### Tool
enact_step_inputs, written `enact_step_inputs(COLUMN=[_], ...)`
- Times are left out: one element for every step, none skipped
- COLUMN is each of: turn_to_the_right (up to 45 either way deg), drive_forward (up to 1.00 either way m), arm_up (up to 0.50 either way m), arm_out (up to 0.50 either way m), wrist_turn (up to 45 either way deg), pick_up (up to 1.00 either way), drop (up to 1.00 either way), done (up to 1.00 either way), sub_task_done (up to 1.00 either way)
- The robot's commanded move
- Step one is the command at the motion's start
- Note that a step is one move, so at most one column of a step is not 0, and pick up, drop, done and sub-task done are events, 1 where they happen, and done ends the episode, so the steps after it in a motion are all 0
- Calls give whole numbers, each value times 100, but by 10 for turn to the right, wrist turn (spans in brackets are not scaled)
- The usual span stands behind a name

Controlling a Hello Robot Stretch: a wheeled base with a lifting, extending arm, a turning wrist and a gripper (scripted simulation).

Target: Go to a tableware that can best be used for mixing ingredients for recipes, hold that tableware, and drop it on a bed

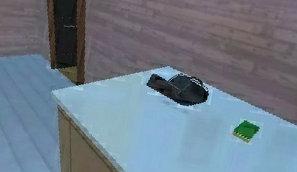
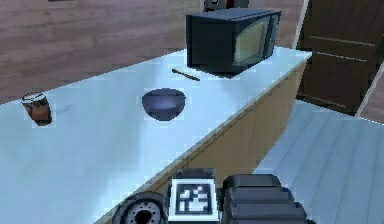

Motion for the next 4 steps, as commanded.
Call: enact_step_inputs(turn_to_the_right=[0,0,0,0], drive_forward=[0,0,0,0], arm_up=[0,0,0,0], arm_out=[42,0,0,0], wrist_turn=[0,450,450,450], pick_up=[0,0,0,0], drop=[0,0,0,0], done=[0,0,0,0], sub_task_done=[0,0,0,0])
